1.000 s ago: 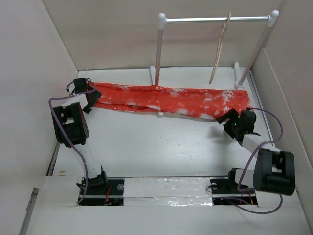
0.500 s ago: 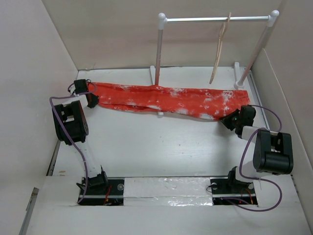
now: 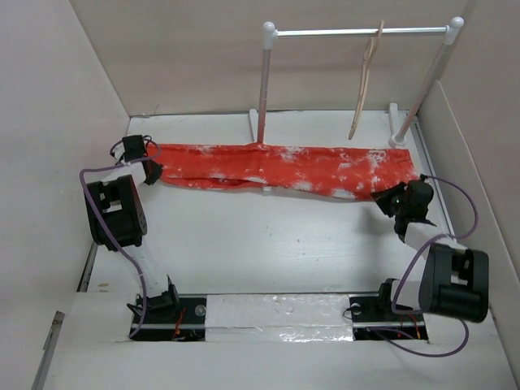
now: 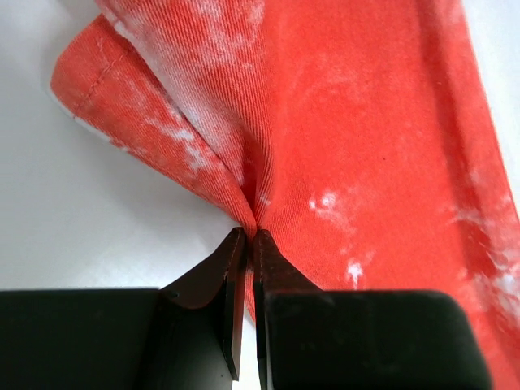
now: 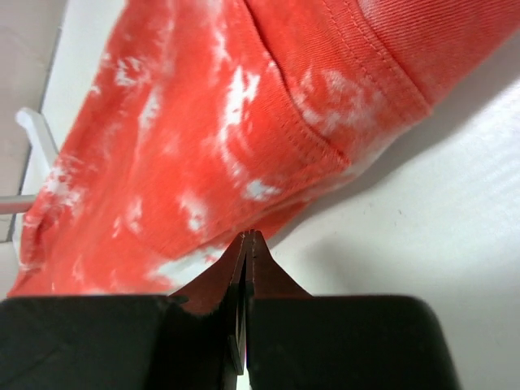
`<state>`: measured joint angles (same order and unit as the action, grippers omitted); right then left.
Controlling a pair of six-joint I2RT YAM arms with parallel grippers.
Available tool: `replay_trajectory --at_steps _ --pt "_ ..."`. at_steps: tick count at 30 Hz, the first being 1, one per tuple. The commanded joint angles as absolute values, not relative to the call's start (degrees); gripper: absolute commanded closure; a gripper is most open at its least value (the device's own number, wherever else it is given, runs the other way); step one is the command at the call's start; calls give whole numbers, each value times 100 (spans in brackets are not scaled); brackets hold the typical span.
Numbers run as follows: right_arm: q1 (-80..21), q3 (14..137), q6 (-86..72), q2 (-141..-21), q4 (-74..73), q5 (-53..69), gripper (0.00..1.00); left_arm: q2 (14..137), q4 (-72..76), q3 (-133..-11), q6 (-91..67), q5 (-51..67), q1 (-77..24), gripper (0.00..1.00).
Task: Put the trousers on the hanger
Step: Fold the trousers at the center of the board.
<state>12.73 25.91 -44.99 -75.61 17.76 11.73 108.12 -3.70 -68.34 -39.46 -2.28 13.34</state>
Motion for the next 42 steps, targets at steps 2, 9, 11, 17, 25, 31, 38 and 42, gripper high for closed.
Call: replay_trajectory --at_steps 2,9,11,17,25,31,38,42 --pt "1537 2233 -4211 -6516 1566 1072 100 10029 -632 -6417 -3850 -492 1371 100" --pt "1933 1662 -4087 -4985 983 1064 68 8923 -835 -5618 -3639 -755 1371 100" --pt "1934 1801 -4105 -5149 1011 958 13 8781 -791 -5485 -3612 -782 1371 100" --pt "2144 3102 -4323 -7416 1018 1511 0 8649 -923 -5546 -3569 -633 1371 100" --pt "2250 3753 -4851 -9052 1712 1757 31 8447 -931 -5774 -3463 -229 1371 100" --pt "2250 3481 -5265 -8825 2241 1697 100 8095 -1081 -5845 -3384 -290 1371 100" --pt "2777 2813 -4668 -6937 1397 1380 100 7383 -1239 -5669 -3533 -536 1371 100" --pt "2936 2444 -4465 -5794 722 1441 100 6822 -1336 -5257 -3559 -807 1371 100"
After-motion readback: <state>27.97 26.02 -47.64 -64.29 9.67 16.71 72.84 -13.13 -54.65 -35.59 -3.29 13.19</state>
